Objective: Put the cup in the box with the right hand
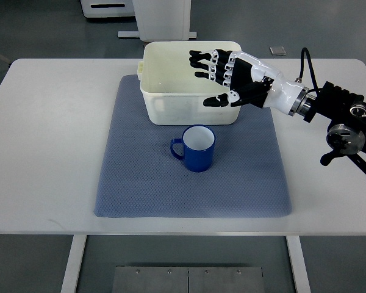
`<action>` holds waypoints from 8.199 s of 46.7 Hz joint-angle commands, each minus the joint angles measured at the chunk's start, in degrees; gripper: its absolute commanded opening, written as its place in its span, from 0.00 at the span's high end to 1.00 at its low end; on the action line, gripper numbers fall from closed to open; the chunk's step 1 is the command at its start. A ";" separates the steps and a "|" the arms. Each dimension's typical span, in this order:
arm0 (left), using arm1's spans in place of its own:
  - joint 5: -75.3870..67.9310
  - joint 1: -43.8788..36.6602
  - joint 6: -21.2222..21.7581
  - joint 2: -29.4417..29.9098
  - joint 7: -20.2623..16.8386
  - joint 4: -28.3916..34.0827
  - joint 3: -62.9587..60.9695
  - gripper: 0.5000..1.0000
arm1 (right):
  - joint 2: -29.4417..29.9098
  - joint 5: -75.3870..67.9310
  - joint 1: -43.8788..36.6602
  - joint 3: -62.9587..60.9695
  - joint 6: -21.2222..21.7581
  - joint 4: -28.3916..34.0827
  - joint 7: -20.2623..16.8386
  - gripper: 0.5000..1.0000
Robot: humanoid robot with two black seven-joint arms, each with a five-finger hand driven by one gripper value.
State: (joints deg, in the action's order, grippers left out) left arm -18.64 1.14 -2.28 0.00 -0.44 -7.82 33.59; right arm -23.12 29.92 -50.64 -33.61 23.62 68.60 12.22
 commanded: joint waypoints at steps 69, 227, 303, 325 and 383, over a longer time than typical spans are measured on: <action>0.00 0.00 0.00 0.00 0.00 0.00 -0.02 0.00 | 3.44 6.64 2.39 9.00 -4.90 -5.94 -0.10 0.01; 0.00 0.00 0.00 0.00 0.00 0.00 -0.02 0.00 | -0.34 5.59 1.07 9.79 -5.26 -2.60 4.74 1.00; 0.00 0.00 0.00 0.00 0.00 0.00 -0.02 0.00 | 16.18 -4.34 -12.73 9.35 -23.01 -29.67 -1.85 1.00; 0.00 0.00 0.00 0.00 0.00 0.00 0.07 0.00 | 17.67 -4.08 -12.64 11.90 -23.01 -29.58 -1.59 1.00; 0.00 0.00 0.00 0.00 0.00 0.00 -0.02 0.00 | 13.73 -4.69 -13.26 6.10 -21.78 -25.71 -1.77 0.01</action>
State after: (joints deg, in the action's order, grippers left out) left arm -18.64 1.14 -2.29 0.00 -0.44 -7.82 33.59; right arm -8.37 25.25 -64.22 -26.18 1.52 42.30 10.59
